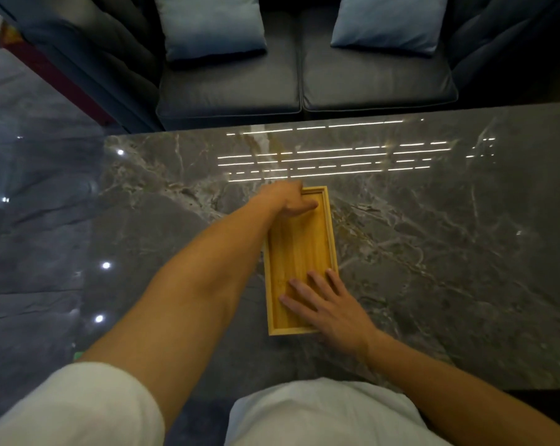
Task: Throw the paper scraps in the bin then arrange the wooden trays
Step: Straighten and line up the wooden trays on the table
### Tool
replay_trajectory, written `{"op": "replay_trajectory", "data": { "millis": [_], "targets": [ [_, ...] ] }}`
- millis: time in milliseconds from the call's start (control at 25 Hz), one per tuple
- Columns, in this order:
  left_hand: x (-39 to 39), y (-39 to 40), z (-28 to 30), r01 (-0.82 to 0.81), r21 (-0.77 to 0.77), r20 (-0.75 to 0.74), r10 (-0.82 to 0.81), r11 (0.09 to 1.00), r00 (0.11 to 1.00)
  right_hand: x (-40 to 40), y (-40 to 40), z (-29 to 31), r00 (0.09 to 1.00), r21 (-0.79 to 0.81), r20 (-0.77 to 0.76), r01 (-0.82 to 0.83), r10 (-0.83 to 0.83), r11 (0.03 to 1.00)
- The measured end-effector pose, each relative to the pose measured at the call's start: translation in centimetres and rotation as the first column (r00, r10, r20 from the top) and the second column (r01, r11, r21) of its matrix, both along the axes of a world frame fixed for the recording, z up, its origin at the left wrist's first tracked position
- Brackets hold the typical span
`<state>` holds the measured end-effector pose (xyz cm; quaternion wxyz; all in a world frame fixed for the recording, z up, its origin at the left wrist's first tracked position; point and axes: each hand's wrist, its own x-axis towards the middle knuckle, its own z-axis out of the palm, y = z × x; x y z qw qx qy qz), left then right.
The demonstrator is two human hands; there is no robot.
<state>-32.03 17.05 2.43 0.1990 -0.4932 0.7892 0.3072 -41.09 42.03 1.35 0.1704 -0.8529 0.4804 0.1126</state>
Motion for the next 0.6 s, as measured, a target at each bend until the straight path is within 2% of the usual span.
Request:
{"op": "replay_trajectory", "data": {
  "millis": [160, 480, 560, 600],
  "targets": [
    [0.0, 0.1, -0.3, 0.03, -0.094, 0.008, -0.03, 0.995, 1.0, 0.0, 0.0, -0.4, 1.0, -0.004, 0.03, 0.006, -0.005, 1.0],
    [0.4, 0.0, -1.1, 0.102, -0.135, 0.07, -0.093, 0.986, 0.993, 0.1, -0.3, -0.1, 0.999, 0.005, 0.038, 0.037, -0.037, 0.999],
    [0.9, 1.0, -0.9, 0.054, -0.22, -0.025, -0.062, 0.974, 0.998, -0.3, -0.4, 0.2, 0.988, -0.07, 0.12, 0.105, -0.096, 0.992],
    [1.4, 2.2, -0.7, -0.049, -0.288, -0.153, 0.005, 0.956, 0.988, -0.6, -0.5, 0.6, 0.963, -0.08, 0.177, 0.219, -0.202, 0.972]
  ]
}}
